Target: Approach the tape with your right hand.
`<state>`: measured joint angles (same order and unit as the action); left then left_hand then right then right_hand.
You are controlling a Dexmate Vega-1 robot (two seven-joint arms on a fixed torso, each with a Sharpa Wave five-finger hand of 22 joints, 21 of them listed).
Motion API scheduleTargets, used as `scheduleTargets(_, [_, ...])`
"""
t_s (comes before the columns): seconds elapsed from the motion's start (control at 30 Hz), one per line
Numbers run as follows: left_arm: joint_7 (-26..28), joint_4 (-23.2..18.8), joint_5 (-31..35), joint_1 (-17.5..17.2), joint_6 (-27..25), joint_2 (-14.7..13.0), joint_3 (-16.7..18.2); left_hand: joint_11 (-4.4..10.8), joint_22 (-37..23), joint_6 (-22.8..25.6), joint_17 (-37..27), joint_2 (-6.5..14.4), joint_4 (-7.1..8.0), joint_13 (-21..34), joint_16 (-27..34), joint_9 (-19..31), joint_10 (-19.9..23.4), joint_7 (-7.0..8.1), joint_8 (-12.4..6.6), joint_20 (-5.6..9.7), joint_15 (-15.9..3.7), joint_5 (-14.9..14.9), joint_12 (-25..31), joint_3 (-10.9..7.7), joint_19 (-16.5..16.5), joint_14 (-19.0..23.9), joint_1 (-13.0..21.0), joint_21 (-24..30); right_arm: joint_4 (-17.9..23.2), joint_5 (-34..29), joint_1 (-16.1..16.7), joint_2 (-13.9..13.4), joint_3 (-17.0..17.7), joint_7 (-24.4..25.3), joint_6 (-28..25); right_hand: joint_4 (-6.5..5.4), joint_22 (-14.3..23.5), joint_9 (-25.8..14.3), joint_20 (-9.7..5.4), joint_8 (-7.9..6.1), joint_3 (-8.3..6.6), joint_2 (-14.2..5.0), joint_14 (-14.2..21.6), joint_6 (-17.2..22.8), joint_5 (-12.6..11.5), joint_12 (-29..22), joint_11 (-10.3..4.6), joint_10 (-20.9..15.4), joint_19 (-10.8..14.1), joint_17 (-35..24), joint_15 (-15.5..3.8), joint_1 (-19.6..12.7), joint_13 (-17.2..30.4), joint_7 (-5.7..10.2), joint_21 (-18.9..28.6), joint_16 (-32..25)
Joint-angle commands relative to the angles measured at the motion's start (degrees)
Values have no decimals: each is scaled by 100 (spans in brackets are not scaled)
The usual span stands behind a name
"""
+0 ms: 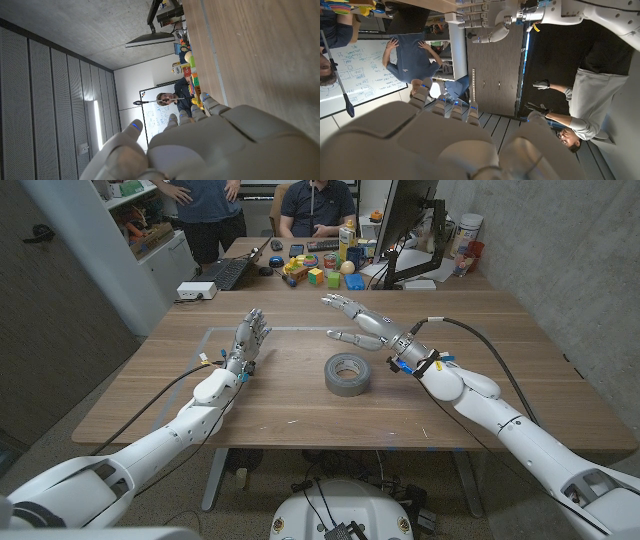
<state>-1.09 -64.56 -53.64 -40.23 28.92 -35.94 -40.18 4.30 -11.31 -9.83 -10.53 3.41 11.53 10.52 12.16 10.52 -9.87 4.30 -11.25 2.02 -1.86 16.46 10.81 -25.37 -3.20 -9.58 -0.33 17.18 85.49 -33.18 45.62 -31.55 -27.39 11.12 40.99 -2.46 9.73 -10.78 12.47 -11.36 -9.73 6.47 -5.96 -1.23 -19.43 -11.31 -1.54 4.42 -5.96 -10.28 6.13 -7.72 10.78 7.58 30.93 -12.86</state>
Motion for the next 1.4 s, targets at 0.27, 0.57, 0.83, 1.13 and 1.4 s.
scheduleTargets(0.27, [-54, 62, -22, 77, 1, 13, -61, 24, -25, -337, -20, 756, -8, 27, 28, 31, -107, 26, 2, 60, -93, 26, 14, -46, 48, -149, 4, 0, -336, -1465, -477, -310, -764, 1154, -630, 13, 9, -23, -5, -29, 57, 52, 50, 59, -22, -23, -20, -69, 74, -13, -48, -17, 27, 2, -63, 4])
scheduleTargets(0.57, [5, -10, -23, 77, -55, -32, -75, 24, -25, -336, -20, 755, -8, 27, 26, 32, -113, 21, 4, 57, -97, 26, 10, -45, 45, -149, 4, -6, -507, -1788, -686, -465, -1224, 1466, -837, 18, 10, -24, -6, -28, 72, 38, 83, 72, -33, -27, -36, -101, 99, -11, -79, -34, 27, 9, -98, -2])
scheduleTargets(0.83, [71, -80, -21, 62, -91, -57, -90, 25, -25, -335, -20, 755, -8, 27, 25, 32, -110, 17, 6, 58, -98, 26, 10, -45, 48, -149, 3, -9, -687, -1858, -863, -550, -1567, 1460, -930, 24, 11, -24, -8, -29, 78, 17, 122, 82, -46, -24, -57, -114, 124, -10, -113, -60, 27, 18, -129, -11])
scheduleTargets(1.13, [150, -152, -9, 41, -115, -80, -108, 28, -25, -334, -20, 755, -8, 27, 24, 32, -111, 24, 7, 56, -93, 26, 8, -44, 48, -148, 3, -14, -859, -1897, -1004, -623, -1823, 1464, -1035, 34, 11, -25, -10, -47, 83, -12, 144, 141, -64, -25, -75, -140, 161, -8, -128, -96, 27, 37, -163, -12])
scheduleTargets(1.4, [201, -204, 0, 41, -162, -107, -132, 21, -26, -335, -20, 754, -8, 27, 24, 32, -111, 18, 9, 55, -94, 26, 7, -44, 47, -145, 3, -19, -957, -1987, -1076, -685, -1995, 1502, -1119, 42, 12, -25, -11, -45, 85, -31, 170, 148, -76, -23, -85, -151, 189, -7, -145, -123, 27, 46, -185, -17])
